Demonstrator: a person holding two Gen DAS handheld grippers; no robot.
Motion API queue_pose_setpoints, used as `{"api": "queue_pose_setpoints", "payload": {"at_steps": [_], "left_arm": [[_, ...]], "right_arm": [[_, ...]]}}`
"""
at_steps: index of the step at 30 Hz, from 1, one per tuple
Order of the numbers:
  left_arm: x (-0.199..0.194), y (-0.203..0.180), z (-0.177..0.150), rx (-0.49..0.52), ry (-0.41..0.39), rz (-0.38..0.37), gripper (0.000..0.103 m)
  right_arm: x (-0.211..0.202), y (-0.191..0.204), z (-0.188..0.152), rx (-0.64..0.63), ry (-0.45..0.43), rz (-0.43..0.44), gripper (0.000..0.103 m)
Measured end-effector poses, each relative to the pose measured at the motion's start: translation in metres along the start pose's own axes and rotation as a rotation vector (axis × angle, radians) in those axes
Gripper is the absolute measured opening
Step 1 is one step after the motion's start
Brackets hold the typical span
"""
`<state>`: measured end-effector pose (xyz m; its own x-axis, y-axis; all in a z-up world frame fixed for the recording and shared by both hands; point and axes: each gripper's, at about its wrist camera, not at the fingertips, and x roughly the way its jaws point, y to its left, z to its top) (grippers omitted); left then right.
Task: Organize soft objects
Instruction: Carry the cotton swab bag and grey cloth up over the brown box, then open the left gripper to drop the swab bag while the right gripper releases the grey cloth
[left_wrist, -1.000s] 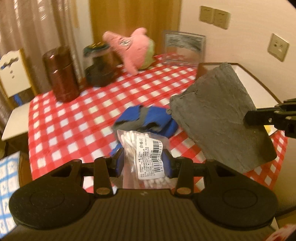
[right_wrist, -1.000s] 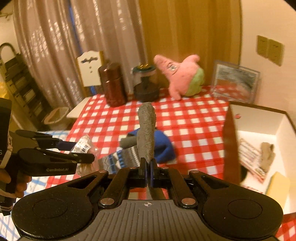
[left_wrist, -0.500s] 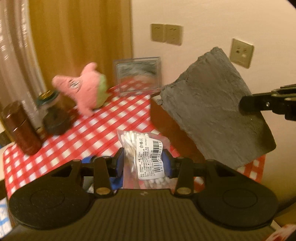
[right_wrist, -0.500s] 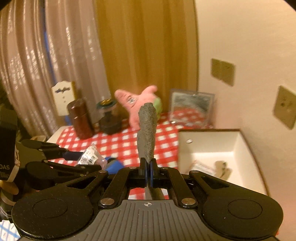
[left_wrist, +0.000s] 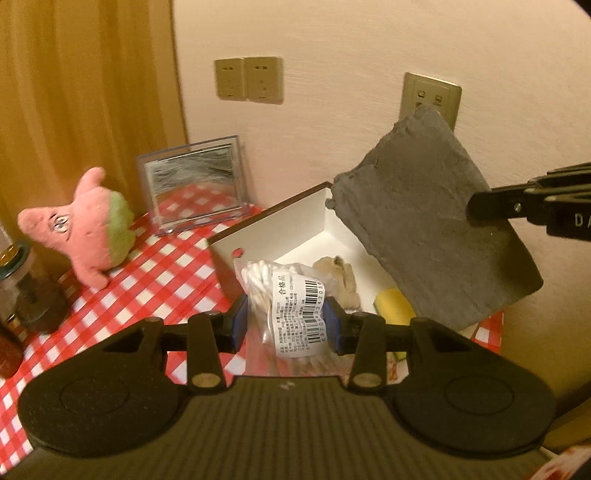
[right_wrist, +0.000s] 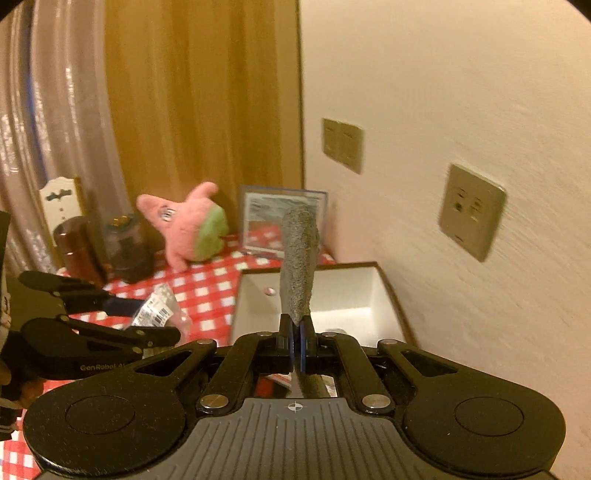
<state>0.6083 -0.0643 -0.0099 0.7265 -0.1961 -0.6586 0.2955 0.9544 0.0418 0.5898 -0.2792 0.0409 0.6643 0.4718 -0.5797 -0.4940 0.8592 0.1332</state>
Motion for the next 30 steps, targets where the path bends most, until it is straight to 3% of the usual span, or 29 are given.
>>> {"api": "queue_pose_setpoints", "payload": {"at_steps": [15, 19, 22, 30], "left_arm": [[0.065, -0.025, 0.025, 0.034, 0.063, -0.044, 0.040], [0.085, -0.024, 0.035, 0.031, 0.073, -0.041, 0.045], [0.097, -0.020, 0.040, 0.021, 0.090, -0.064, 0.057], [0.104, -0.011, 0.041, 0.003, 0.111, -0.081, 0.057]], "right_arm": [[0.048, -0.046, -0.005, 0.052, 0.078, -0.014, 0.003], [0.061, -0.051, -0.004, 0.059, 0.092, -0.016, 0.003], [0.068, -0.054, -0.003, 0.066, 0.100, -0.017, 0.003], [0.081, -0.058, -0.003, 0.073, 0.123, -0.016, 0.003]]}}
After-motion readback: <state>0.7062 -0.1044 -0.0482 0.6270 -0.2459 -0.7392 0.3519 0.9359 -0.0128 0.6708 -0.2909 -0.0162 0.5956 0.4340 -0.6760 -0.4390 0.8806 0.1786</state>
